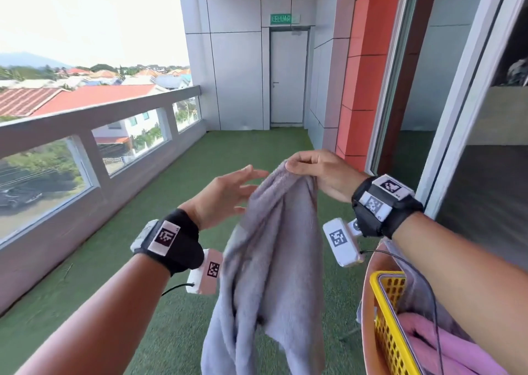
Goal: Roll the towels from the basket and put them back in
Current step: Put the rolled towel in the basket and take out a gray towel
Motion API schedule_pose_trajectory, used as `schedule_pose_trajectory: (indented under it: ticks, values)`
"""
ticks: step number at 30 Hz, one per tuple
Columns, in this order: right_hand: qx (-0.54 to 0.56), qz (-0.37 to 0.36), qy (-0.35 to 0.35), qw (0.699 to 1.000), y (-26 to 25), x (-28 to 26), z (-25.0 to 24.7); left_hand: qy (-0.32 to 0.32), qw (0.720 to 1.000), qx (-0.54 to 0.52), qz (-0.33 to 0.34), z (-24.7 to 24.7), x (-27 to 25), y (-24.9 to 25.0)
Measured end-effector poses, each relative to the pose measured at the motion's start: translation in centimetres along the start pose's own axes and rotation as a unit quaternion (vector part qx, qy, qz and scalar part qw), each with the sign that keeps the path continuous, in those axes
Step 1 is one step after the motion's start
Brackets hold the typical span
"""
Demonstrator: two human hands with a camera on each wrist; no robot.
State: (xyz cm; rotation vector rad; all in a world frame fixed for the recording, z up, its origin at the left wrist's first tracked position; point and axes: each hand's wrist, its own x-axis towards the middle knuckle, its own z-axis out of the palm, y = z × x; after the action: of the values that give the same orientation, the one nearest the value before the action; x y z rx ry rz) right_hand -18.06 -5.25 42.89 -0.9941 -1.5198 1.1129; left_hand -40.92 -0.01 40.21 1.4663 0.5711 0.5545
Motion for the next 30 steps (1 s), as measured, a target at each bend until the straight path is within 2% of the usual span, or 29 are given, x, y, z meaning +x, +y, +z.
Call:
schedule_pose_trajectory:
  ticks: [3, 6, 8, 11, 17, 21, 23, 24, 26, 27, 28, 30]
  values:
    - [-0.130, -0.014, -0.024, 0.991, -0.8, 0.3, 0.8, 0.002, 1.000, 0.020, 0.007, 1.6, 0.5, -1.2]
    - [-0.149, -0.009, -0.020, 0.989, -0.8, -0.1, 1.2, 0.029, 0.998, -0.004, 0.058, 1.4, 0.7, -0.9]
    - [-0.156, 0.011, -0.026, 0.987, -0.6, -0.3, 1.2, 0.059, 0.994, 0.016, 0.088, 1.2, 0.8, 0.0]
    - [-0.151, 0.050, -0.042, 0.986, 0.4, -0.8, 1.5, 0.072, 0.986, 0.087, 0.120, 1.5, 1.0, 1.2]
    - [-0.066, 0.056, 0.011, 0.996, 0.6, -1.3, 1.3, 0.109, 0.979, 0.028, 0.171, 1.7, 2.2, 3.7]
    - [-0.035, 0.056, 0.019, 0.998, -0.3, -1.0, 0.6, 0.139, 0.972, 0.085, 0.168, 1.4, 3.1, 4.7]
    - [-0.069, 0.012, 0.098, 0.993, -0.3, -0.4, 0.2, 0.162, 0.967, 0.097, 0.169, 1.4, 3.4, 4.8]
    - [-0.135, -0.033, 0.168, 0.976, -0.1, 0.1, -0.1, 0.156, 0.968, 0.105, 0.167, 1.6, 3.6, 4.9]
    - [-0.259, -0.104, 0.283, 0.918, 0.2, 0.9, -0.3, 0.111, 0.973, 0.147, 0.140, 2.1, 3.6, 4.8]
    - [-0.278, -0.117, 0.307, 0.903, 0.1, 1.1, -0.1, 0.077, 0.975, 0.169, 0.120, 2.5, 3.6, 4.6]
    - [-0.277, -0.120, 0.315, 0.900, -0.1, 1.3, 0.1, 0.052, 0.977, 0.181, 0.104, 2.8, 3.6, 4.4]
    - [-0.267, -0.126, 0.302, 0.906, -0.8, 1.3, 0.5, 0.042, 0.980, 0.169, 0.098, 2.9, 3.8, 3.9]
